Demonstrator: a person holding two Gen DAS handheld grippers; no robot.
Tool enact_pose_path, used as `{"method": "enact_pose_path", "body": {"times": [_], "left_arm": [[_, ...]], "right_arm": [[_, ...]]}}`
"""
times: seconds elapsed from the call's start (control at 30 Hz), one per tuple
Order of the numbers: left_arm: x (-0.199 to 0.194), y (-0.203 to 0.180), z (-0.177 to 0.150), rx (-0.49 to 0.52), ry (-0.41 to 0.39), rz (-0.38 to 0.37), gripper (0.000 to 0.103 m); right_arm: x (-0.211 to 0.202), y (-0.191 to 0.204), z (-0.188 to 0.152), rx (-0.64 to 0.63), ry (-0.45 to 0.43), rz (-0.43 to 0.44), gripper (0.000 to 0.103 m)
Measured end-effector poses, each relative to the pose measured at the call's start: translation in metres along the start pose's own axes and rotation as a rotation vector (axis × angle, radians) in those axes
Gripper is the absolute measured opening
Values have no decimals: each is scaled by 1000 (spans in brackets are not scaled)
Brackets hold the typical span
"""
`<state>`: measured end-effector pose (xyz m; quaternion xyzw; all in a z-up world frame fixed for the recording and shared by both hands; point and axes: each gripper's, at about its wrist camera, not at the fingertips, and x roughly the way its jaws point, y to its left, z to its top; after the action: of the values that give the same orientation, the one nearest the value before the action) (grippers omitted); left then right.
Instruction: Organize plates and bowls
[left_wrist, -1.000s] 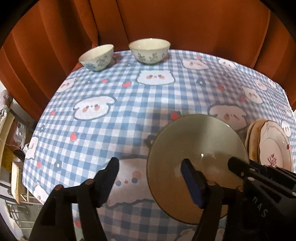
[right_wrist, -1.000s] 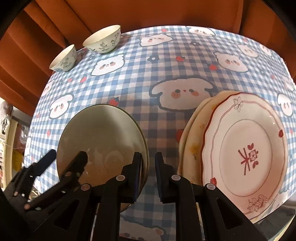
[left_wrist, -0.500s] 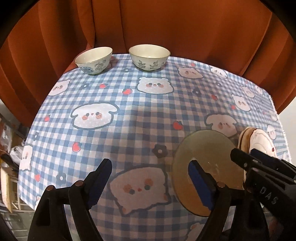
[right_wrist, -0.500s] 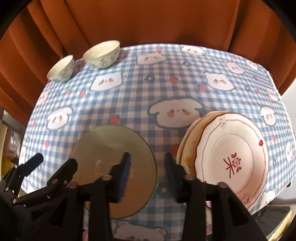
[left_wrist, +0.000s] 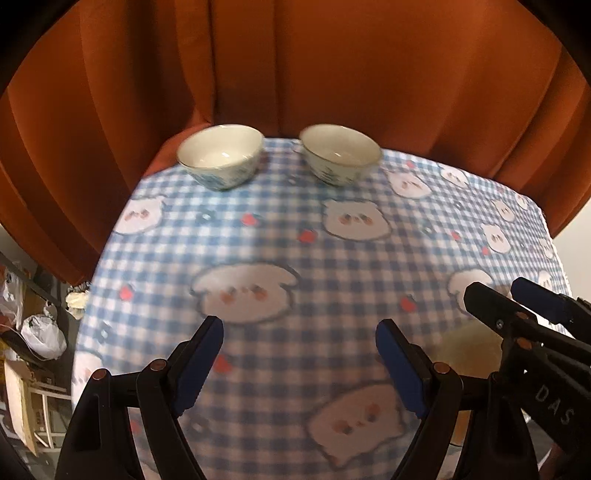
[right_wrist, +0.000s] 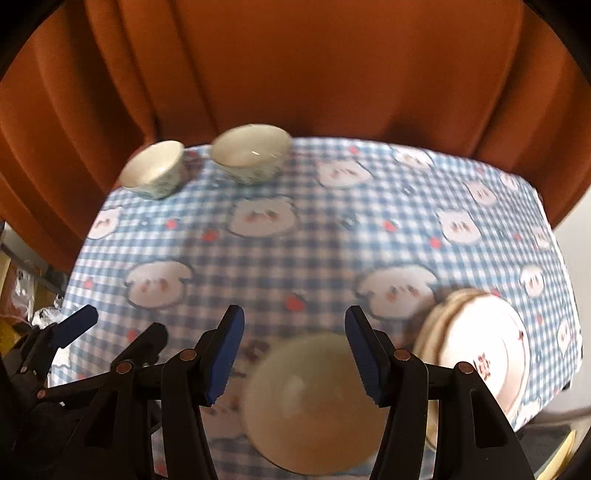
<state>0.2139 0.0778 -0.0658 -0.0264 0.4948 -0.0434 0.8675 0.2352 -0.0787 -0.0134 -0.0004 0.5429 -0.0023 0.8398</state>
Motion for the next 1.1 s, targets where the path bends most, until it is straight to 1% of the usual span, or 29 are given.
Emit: {"method": "enact_pose_path", "body": {"times": [0.2,0.3,0.37,0.47,0.57,0.63,0.77,0.9,1.0,1.1], "left_arm": [[4,38,27,1,-32,29,86],[8,55,43,3,-45,41,86],[12,66,56,3,-57,43,86],[18,79,74,5,-70,50,86],[27,90,91,11,-74,59,86],[34,97,101,10,-71,58,86],[47,108,119,9,-65,57,86],[61,114,135,10,-70,67,86],[73,121,148,-10,-83,64,85],[87,125,159,-19,-85,72,84]], "right_arm": [[10,45,31,-28,3,9,61],[18,67,47,-39,7,6,61],[21,82,58,-53,-3,-11,61],[32,100,77,-53,0,-4,61],[43,111,93,-39,10,-5,61],[53,122,108,-42,21,-21,61],[64,139,127,-57,13,-37,61],[79,150,146,-48,6,-2,61],[92,157,161,-62,-13,14,61],[108,160,174,-34,-19,35,61]]}}
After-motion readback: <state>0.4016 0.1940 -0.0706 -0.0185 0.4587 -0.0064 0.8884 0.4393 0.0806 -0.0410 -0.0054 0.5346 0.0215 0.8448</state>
